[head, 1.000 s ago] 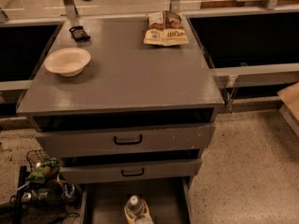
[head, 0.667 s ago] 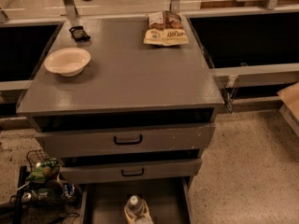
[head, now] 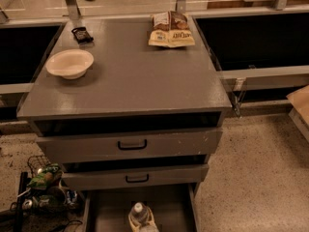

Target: Place blue plastic bottle into bottom drawer

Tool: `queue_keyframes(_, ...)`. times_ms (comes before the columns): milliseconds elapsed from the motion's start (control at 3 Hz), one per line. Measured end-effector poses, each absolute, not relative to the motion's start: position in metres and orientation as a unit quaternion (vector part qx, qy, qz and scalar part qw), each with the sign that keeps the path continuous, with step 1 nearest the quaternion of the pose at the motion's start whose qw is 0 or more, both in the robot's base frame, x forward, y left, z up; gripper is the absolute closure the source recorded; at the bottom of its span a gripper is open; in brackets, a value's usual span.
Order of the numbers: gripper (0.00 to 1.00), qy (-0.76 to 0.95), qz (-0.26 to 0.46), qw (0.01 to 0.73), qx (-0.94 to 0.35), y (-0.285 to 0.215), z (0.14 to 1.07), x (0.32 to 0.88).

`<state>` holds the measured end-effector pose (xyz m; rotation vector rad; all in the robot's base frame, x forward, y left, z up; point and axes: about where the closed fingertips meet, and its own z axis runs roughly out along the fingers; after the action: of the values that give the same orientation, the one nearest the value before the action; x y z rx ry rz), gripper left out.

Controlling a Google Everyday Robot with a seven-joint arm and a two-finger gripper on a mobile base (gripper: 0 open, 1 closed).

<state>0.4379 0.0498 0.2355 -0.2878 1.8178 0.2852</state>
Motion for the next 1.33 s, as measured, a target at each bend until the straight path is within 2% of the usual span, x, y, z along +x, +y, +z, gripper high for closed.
queue_keyframes(333,1.00,0.771,0.095,0.615,-0.136,0.035,0.297,0.470)
queue_keyframes(667,1.00,0.773,0.098,0.613,-0.133,0.041,0.293,0.466)
queue_keyframes(1333,1.00,0.796,0.080,0.588,-0.119,0.022,0.254,0.455)
